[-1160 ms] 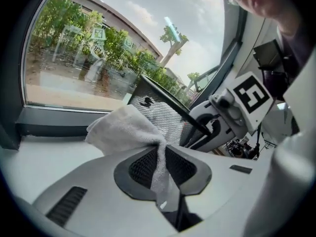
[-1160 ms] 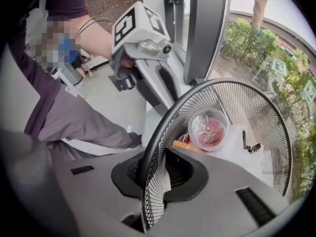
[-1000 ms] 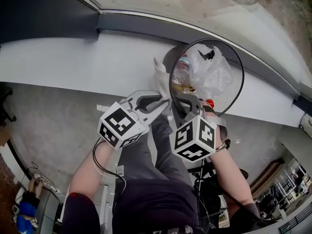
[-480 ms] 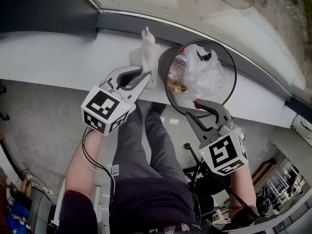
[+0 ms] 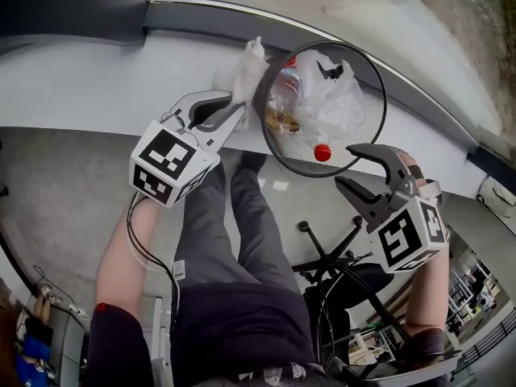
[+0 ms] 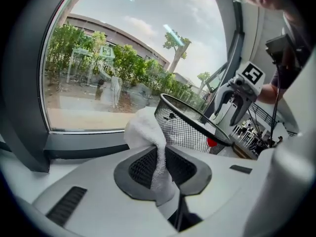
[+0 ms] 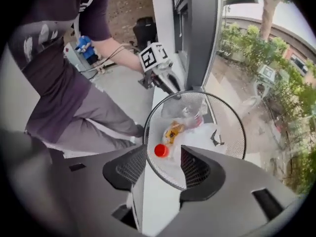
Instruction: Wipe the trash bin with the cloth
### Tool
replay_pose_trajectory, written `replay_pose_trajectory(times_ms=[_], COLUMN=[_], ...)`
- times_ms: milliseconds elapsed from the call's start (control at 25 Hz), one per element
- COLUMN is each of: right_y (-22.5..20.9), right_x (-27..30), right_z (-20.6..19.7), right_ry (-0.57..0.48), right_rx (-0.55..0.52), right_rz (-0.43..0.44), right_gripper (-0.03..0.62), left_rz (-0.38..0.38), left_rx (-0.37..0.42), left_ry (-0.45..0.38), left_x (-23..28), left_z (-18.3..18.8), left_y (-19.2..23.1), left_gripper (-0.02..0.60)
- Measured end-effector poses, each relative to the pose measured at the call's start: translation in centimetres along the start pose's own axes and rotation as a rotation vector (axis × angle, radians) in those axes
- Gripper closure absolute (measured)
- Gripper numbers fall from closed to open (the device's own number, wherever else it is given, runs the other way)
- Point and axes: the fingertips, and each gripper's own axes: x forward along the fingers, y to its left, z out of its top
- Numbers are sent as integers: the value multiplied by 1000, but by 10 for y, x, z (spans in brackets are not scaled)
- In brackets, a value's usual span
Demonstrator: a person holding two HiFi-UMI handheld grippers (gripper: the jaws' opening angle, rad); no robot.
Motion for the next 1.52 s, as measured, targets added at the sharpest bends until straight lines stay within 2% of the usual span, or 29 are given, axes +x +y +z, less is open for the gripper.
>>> replay_pose_trajectory(times_ms=[80,120,240,280,320,360,520,640,720,960,1040,1200,1280,1320,1400,1440,1520], right_y=[20,28,28,28,32,37,41,30,20,13,14,7,1,-2,-4,-1,8], right_x=[14,23,47,53,58,62,69,71,72,76,74,43,23,17,18,22,32], right_z=[-16,-19,-13,-9,-5,1,23,41,55,74,81,95,78,60,16,-2,-25], right_ry=[112,146,166,170,168,155,65,-33,-77,-72,-88,-203,-195,-139,51,142,256], right_rx=[-98,-147,-229,-240,-237,-217,-39,147,235,341,355,294,239,196,30,-73,-218], right_rz=[64,76,5,-10,-8,0,5,-11,-33,-43,-25,-68,-101,-120,-139,-119,-45], right_gripper=[355,352,353,382,489,551,551,551,551,549,548,506,503,479,438,423,421], left_rz=[1,2,7,8,8,7,-5,-45,-84,-169,-168,-94,-41,-13,41,66,93], left_rx=[7,12,24,28,34,40,51,20,-15,-107,-121,-137,-139,-141,-127,-110,-76], left_ry=[2,2,-3,-4,-5,-7,-13,-15,-15,-20,-24,-32,-53,-65,-78,-78,-70], left_x=[-1,-1,2,2,3,4,7,1,-5,-11,-13,-18,-26,-31,-42,-45,-46], left_z=[1,2,9,10,11,11,7,-5,-13,-31,-33,-33,-30,-27,-21,-18,-15], left_y=[0,-1,-4,-6,-8,-10,-15,-25,-39,-90,-93,-67,-47,-36,-15,-7,0], left_gripper=[531,531,531,531,531,531,531,531,531,531,531,531,531,531,531,531,531])
